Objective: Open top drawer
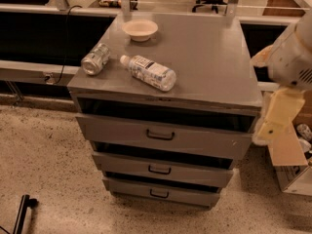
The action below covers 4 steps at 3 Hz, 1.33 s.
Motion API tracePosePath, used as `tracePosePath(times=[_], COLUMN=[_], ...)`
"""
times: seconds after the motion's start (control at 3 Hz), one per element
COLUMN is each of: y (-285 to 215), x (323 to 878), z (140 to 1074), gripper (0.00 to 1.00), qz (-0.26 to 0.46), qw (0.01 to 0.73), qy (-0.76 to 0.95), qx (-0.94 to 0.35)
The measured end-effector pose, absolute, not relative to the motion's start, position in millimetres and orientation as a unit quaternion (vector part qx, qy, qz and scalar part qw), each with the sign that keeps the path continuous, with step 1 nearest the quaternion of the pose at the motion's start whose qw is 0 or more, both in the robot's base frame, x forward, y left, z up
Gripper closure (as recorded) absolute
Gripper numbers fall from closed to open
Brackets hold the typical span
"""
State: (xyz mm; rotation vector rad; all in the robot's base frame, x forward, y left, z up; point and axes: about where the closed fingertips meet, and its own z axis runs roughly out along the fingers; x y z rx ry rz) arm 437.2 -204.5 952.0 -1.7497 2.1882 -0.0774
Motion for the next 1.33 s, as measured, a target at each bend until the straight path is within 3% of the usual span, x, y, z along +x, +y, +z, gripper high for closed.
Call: tracePosePath(times=[0.33,1.33], y=[-173.0,-169.4], x=[420.4,420.5], z=[898.1,816.8], gripper=[0.00,0.00], qz=[0.009,0.019], qw=[0.199,0.187], qy=[0.739,0.738], qx=[-0.644,-0.648])
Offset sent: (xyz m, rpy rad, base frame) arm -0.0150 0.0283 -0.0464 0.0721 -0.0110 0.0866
